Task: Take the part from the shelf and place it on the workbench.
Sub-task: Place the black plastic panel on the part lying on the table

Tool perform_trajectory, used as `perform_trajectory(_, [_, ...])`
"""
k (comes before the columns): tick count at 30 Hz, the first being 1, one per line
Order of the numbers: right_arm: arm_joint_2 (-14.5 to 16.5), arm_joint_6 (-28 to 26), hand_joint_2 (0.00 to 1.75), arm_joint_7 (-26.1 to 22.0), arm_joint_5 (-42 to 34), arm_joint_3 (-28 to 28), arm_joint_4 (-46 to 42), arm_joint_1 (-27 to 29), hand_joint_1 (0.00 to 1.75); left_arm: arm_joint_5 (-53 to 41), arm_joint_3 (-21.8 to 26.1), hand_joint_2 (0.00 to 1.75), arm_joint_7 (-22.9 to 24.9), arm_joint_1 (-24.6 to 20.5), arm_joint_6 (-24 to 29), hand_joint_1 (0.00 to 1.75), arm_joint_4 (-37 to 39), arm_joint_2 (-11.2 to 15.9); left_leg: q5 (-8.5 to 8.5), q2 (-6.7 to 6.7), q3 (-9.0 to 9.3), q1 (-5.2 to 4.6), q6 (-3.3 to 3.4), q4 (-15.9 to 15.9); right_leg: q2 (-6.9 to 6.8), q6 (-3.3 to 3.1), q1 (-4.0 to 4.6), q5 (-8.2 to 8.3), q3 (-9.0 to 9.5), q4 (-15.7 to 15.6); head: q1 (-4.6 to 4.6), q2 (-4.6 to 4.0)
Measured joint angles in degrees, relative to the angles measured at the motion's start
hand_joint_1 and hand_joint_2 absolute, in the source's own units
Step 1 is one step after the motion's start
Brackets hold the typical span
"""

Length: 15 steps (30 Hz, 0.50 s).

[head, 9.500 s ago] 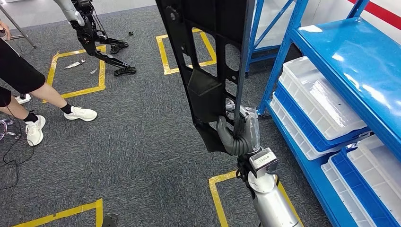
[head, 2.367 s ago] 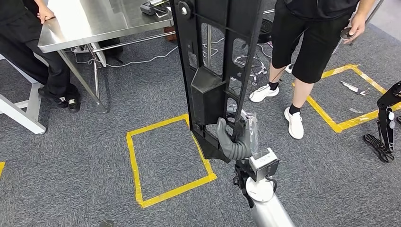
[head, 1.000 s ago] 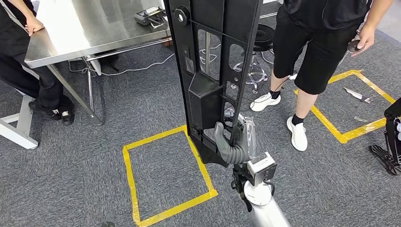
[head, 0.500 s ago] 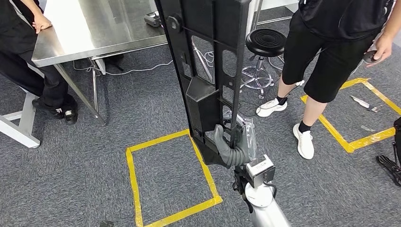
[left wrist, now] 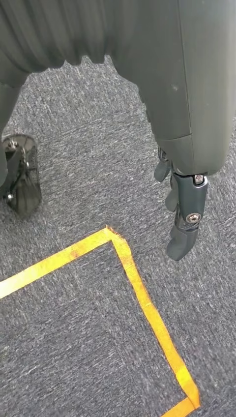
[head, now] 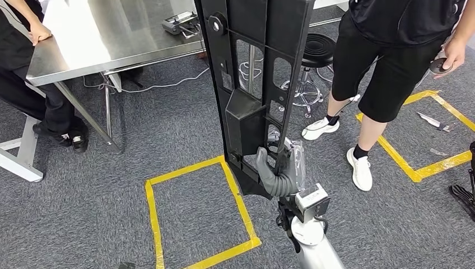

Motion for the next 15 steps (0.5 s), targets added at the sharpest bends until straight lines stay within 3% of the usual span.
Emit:
perform_trajectory(2, [0.0, 0.0, 1.75, 0.0, 0.0, 0.0, 0.0, 0.0, 1.75, 0.0, 0.0, 1.75, 0.0, 0.0, 0.0, 0.00, 0.0, 0.0, 4.65, 0.02, 2.01, -0.13, 0.62, -6.1, 0.08, 0.14, 0.12, -0.43, 0.78, -0.2, 0.04, 0.00])
perform_trajectory(3, [0.1, 0.0, 1.75, 0.0, 0.0, 0.0, 0.0, 0.0, 1.75, 0.0, 0.0, 1.75, 0.0, 0.0, 0.0, 0.00, 0.0, 0.0, 6.20, 0.03, 3.30, -0.36, 1.03, -9.0, 0.07, 0.33, 0.12, -0.51, 1.19, -0.5, 0.09, 0.00])
perform_trajectory(4, [0.1, 0.1, 1.75, 0.0, 0.0, 0.0, 0.0, -0.1, 1.75, 0.0, 0.0, 1.75, 0.0, 0.0, 0.0, 0.00, 0.0, 0.0, 6.85, 0.07, 4.27, -0.63, 1.40, -11.0, 0.05, 0.57, 0.00, -0.50, 1.48, -0.9, 0.12, 0.00])
perform_trajectory(6, [0.2, 0.2, 1.75, 0.0, 0.0, 0.0, 0.0, -0.2, 1.75, 0.0, 0.0, 1.75, -0.1, -0.1, 0.0, 0.00, 0.0, 0.1, 6.47, 0.11, 5.01, -1.33, 2.00, -12.3, -0.02, 1.13, -0.35, -0.28, 1.82, -1.8, 0.05, 0.00])
perform_trajectory(9, [0.5, 0.3, 1.75, -0.1, 0.0, 0.0, -0.2, -0.3, 1.75, 0.0, 0.0, 1.75, -0.1, 0.0, 0.1, 0.00, 0.0, 0.3, 7.16, 0.21, 8.13, -1.45, 3.71, -16.5, -0.25, 1.81, -0.05, -0.28, 2.60, -2.6, 0.05, 0.00])
perform_trajectory(10, [0.6, 0.4, 1.75, -0.1, 0.0, 0.0, -0.3, -0.5, 1.75, -0.1, 0.0, 1.75, -0.1, 0.0, 0.1, 0.00, 0.0, 0.3, 7.57, 0.26, 9.48, -1.29, 4.40, -18.1, -0.30, 1.80, 0.07, -0.76, 2.05, -1.1, 0.14, 0.00])
perform_trajectory(12, [0.4, 0.4, 1.75, -0.1, 0.1, 0.0, -0.3, -0.7, 1.75, -0.1, 0.0, 1.75, -0.1, -0.1, 0.1, 0.00, 0.0, 0.3, 7.63, 0.32, 10.90, -1.03, 5.11, -19.4, -0.33, 1.65, -0.19, -2.44, -1.55, 5.1, 0.31, 0.00])
perform_trajectory(14, [0.2, 0.4, 1.75, 0.0, 0.1, 0.0, -0.3, -0.5, 1.75, -0.2, 0.0, 1.75, -0.1, -0.1, 0.0, 0.00, 0.0, 0.2, 7.02, 0.19, 11.55, -0.83, 4.91, -19.4, -0.36, 2.27, -0.73, -2.90, -5.64, 10.3, 0.37, 0.00])
perform_trajectory(15, [0.0, 0.4, 1.75, 0.0, 0.1, 0.0, -0.2, -0.3, 1.75, -0.2, 0.0, 1.75, -0.1, -0.1, 0.0, 0.00, 0.0, 0.1, 6.62, 0.09, 11.91, -0.68, 4.59, -19.4, -0.40, 2.93, -1.08, -2.01, -6.55, 10.3, 0.38, 0.00])
